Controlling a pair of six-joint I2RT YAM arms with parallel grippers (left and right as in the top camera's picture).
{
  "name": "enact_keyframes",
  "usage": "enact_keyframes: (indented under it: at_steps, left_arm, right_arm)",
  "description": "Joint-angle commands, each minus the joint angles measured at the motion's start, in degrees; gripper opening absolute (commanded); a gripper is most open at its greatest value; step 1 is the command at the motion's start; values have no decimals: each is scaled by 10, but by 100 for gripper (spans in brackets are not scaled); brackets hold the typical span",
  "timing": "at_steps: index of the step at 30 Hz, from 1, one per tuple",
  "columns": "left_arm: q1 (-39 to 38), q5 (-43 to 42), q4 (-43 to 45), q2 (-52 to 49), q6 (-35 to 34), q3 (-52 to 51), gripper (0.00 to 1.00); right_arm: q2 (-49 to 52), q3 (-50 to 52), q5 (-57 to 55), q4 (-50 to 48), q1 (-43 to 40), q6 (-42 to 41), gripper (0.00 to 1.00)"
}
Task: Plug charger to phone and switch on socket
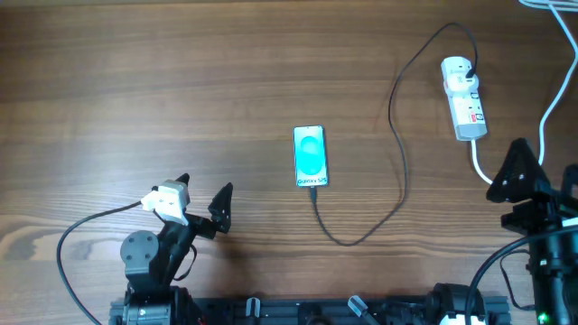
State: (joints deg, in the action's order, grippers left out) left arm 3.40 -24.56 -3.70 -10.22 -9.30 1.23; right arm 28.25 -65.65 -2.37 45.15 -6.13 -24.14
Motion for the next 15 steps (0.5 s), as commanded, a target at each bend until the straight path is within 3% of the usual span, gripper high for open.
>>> enact_keyframes:
  at_steps: [1, 11, 15]
  left_arm:
    - [2, -3, 0, -5, -2, -3, 100]
    - [3, -3, 0, -5, -2, -3, 100]
    - [3, -3, 0, -5, -2, -3, 100]
  right_arm:
    - [-6, -3, 26, 7, 2, 1, 99]
    - [-6, -3, 26, 266, 2, 0, 100]
    - [-6, -2, -19, 286, 2, 2, 99]
